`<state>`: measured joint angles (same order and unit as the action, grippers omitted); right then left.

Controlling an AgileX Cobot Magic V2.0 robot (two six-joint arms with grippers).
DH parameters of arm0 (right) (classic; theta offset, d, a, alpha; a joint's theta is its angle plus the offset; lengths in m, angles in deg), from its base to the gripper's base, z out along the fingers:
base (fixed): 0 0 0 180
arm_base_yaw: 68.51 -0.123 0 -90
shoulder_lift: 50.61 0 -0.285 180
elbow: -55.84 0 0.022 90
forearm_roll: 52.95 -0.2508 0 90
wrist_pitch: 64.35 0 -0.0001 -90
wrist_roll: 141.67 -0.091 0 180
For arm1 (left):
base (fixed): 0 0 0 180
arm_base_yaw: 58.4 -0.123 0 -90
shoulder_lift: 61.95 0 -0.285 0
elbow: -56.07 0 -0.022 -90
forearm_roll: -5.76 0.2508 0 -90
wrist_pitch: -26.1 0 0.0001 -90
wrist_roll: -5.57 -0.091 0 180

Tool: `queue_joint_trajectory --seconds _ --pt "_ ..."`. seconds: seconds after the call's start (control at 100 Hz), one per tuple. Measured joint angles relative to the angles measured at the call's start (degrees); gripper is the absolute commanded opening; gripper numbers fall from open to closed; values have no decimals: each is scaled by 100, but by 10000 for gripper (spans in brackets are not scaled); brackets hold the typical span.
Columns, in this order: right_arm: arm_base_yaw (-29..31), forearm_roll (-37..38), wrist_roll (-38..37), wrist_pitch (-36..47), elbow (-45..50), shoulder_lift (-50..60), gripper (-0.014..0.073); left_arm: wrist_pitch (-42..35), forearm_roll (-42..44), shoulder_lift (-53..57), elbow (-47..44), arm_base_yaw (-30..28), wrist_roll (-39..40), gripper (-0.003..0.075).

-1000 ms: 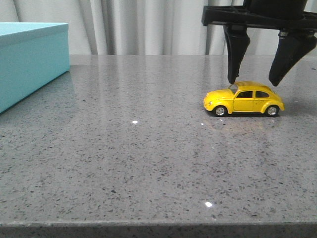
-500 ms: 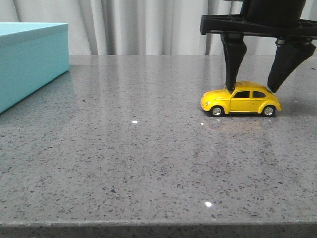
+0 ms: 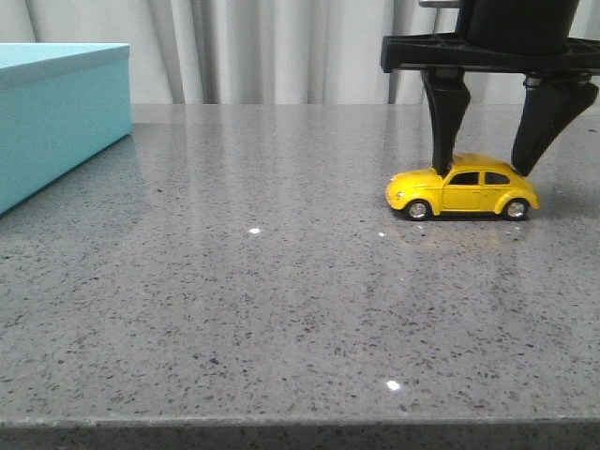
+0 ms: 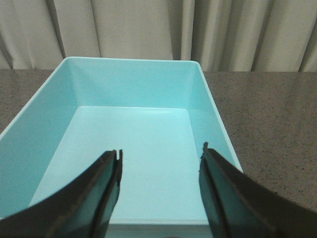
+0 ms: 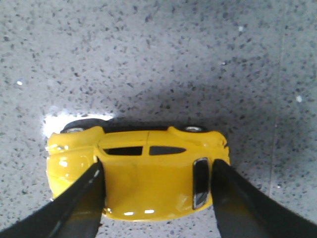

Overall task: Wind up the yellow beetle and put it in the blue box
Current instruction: 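Lower the right gripper over the yellow beetle car and close on it, then carry the car with the right gripper and release it beside the box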

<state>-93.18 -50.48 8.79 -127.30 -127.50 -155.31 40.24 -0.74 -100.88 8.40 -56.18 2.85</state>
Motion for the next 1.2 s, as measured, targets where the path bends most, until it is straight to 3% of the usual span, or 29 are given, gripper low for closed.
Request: queue_joint_trajectory --seconds 0.22,0.65,1.2 --pt "118 31 -23 79 149 77 434 0 0 0 0 0 0 356" --pt "1120 82 252 204 688 540 434 0 0 0 0 0 0 356" --pt "692 59 408 507 576 2047 434 -197 0 0 0 0 0 356"
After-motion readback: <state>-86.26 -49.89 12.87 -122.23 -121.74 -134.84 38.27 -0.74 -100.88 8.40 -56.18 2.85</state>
